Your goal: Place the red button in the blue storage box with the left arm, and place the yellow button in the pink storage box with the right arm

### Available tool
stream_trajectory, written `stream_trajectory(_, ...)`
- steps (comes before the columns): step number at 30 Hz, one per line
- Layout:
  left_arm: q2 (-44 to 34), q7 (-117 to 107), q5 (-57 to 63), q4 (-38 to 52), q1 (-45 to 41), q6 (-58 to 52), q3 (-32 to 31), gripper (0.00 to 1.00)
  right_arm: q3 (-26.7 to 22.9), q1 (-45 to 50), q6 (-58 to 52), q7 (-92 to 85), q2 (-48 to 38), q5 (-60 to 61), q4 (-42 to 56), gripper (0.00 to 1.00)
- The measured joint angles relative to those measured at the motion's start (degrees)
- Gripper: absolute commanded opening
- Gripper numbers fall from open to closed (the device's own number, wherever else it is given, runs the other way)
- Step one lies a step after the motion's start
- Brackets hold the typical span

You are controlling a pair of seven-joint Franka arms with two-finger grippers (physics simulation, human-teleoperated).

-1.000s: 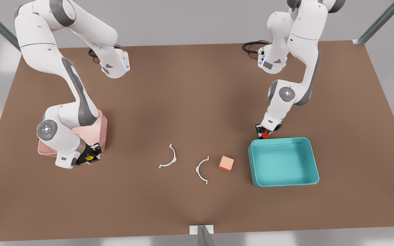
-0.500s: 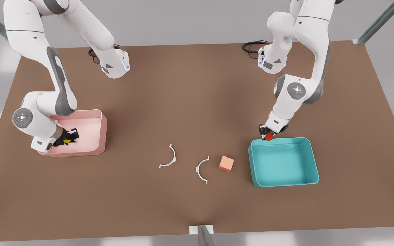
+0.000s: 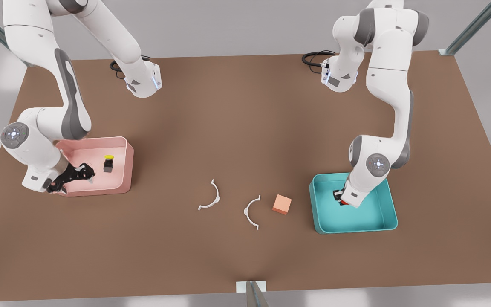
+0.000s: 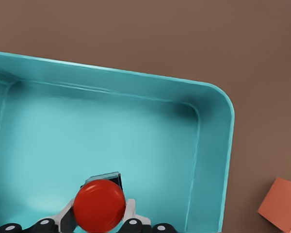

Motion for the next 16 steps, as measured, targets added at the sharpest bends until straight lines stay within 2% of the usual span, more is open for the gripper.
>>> stream_trajectory(1,0.3,0.4,-0.2,0.5,-0.1,-0.1,0.0,1.0,-3.9,5.2,-2.5,0.5,-0.8,1.0,4.0,1.0)
stream_trajectory(2,0.0,0.7,-0.4,1.1,-0.1,-0.4,0.0,1.0,-10.9,12.7,-5.2,1.2,-2.8,2.3,7.1,1.0)
stream_trajectory(3,-1.2,1.1,-0.5,1.4,-0.1,-1.0,0.1,1.0,-21.1,22.7,-7.9,1.8,-5.2,4.5,8.7,1.0)
stream_trajectory(4,-2.7,1.4,-0.5,1.8,0.0,-1.8,0.5,1.0,-28.8,30.0,-10.5,2.5,-7.1,6.4,9.5,1.0)
stream_trajectory(5,-4.2,1.7,-0.2,3.3,0.0,-3.2,0.7,1.0,-33.3,34.5,-13.3,3.4,-8.2,7.5,11.3,1.0)
stream_trajectory(8,-8.4,3.3,1.0,14.4,0.1,-12.9,1.1,1.0,-37.4,39.7,-21.8,6.4,-8.4,9.5,18.5,1.0)
stream_trajectory(10,-11.1,4.9,1.5,22.1,0.0,-22.1,1.6,1.0,-37.2,40.3,-26.4,8.6,-8.4,10.1,20.0,1.0)
stream_trajectory(12,-16.2,6.7,1.7,25.2,1.8,-30.2,0.8,1.0,-36.9,41.0,-29.7,11.0,-8.2,10.7,22.2,1.0)
stream_trajectory(16,-20.5,9.8,2.0,26.2,11.1,-41.6,-9.8,1.0,-37.1,41.9,-33.9,15.0,-7.8,11.5,24.3,1.0)
